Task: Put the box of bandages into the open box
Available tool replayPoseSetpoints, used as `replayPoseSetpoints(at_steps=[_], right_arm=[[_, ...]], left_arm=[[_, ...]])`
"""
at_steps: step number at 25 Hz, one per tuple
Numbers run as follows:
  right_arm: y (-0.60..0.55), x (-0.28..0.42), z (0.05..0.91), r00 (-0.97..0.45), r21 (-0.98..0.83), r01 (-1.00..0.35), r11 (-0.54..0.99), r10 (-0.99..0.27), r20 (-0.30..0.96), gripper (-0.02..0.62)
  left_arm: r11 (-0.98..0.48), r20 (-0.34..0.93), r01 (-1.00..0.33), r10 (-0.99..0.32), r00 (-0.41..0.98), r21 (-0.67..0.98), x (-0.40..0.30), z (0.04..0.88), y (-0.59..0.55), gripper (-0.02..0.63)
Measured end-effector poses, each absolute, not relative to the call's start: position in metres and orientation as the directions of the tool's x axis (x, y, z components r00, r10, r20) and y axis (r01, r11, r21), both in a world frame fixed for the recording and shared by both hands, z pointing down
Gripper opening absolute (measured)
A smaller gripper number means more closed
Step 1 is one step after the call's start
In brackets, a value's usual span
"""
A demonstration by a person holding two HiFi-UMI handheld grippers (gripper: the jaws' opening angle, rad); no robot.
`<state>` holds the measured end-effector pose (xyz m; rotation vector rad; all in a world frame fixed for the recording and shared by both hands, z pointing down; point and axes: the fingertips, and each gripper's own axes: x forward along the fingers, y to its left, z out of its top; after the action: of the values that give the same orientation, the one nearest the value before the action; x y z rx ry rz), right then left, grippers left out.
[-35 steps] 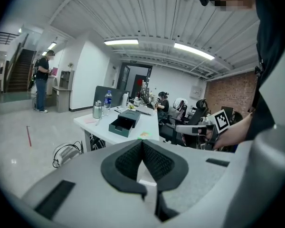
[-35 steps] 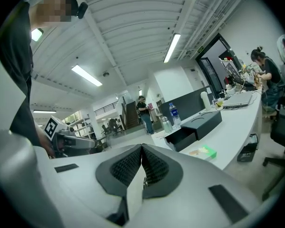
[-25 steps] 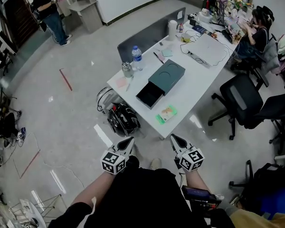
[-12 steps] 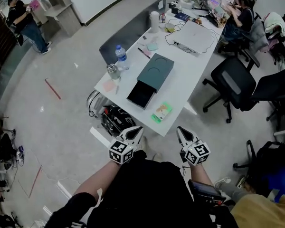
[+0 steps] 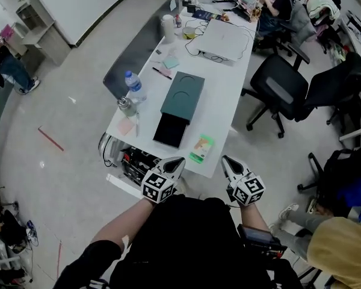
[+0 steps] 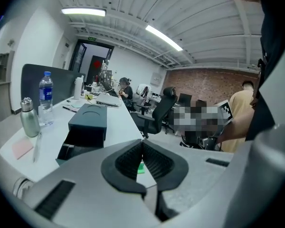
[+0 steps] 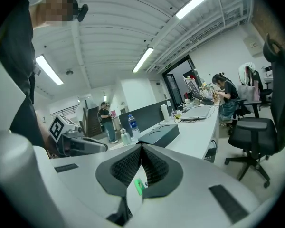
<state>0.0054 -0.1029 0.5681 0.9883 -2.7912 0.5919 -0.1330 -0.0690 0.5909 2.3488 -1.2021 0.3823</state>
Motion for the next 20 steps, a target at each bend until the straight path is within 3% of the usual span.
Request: replayPoseSetpoints(at_steps=[9,20], right_arm=[[-0.097,0.012,0.573,-0.705,-0.321,-0.708,0.629,-0.655,0.271,0.026],[-0.119,0.039,0.581,-0.728,-0.345,-0.684,0.643,-0.631,0.266,0.026]], left_arm=[[-0.59,0.481,-0.759,-0.598,0.641,0.278,-0.122,0.603,-0.096,0.008],[-0.544,0.583,-0.786,-0.55,0.598,0.293,-0.093,0.631,-0.111,0.009]])
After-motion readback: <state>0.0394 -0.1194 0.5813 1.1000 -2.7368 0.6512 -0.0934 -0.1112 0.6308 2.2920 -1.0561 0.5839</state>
